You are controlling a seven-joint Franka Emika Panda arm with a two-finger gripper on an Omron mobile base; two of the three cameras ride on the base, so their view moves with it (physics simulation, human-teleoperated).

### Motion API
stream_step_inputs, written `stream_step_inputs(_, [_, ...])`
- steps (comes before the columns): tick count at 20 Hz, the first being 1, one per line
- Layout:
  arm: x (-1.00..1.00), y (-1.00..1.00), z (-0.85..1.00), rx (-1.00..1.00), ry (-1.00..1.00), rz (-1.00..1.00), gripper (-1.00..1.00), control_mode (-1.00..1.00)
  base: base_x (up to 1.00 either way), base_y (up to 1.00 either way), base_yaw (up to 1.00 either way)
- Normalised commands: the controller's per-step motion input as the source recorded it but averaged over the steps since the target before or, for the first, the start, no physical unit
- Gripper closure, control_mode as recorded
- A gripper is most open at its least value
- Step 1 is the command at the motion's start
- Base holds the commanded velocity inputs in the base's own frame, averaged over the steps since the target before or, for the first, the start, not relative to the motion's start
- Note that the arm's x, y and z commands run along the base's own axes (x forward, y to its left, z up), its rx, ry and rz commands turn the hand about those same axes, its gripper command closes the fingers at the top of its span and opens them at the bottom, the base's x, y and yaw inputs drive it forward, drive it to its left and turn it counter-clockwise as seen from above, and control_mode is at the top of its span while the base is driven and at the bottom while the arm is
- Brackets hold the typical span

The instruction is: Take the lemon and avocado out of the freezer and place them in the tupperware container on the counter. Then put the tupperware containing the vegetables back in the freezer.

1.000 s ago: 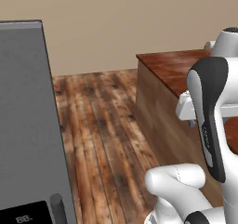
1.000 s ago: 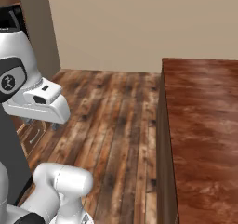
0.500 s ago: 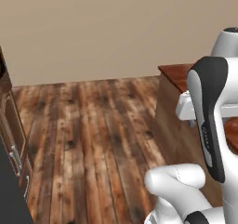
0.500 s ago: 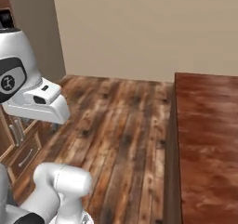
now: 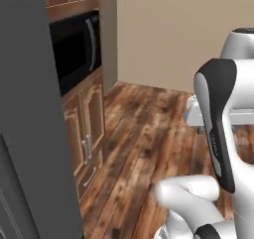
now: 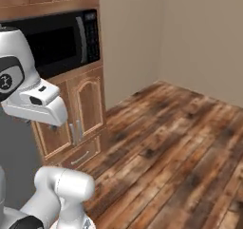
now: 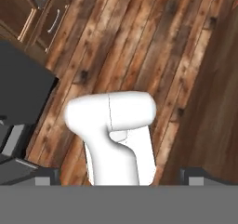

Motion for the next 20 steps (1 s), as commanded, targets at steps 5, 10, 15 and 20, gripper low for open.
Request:
stream_step_inputs(5, [0.00,0.00,0.00,0.00,0.00,0.00,-1.00,1.00,0.43,0.01,0.89])
stream_step_inputs(10, [0.00,0.00,0.00,0.00,0.00,0.00,-1.00,1.00,0.25,0.11,0.88])
stream_step_inputs(15, [0.00,0.00,0.00,0.00,0.00,0.00,-1.00,1.00,0.30,0.12,0.81])
stream_step_inputs(20, [0.00,0.00,0.00,0.00,0.00,0.00,-1.00,1.00,0.80,0.28,0.43])
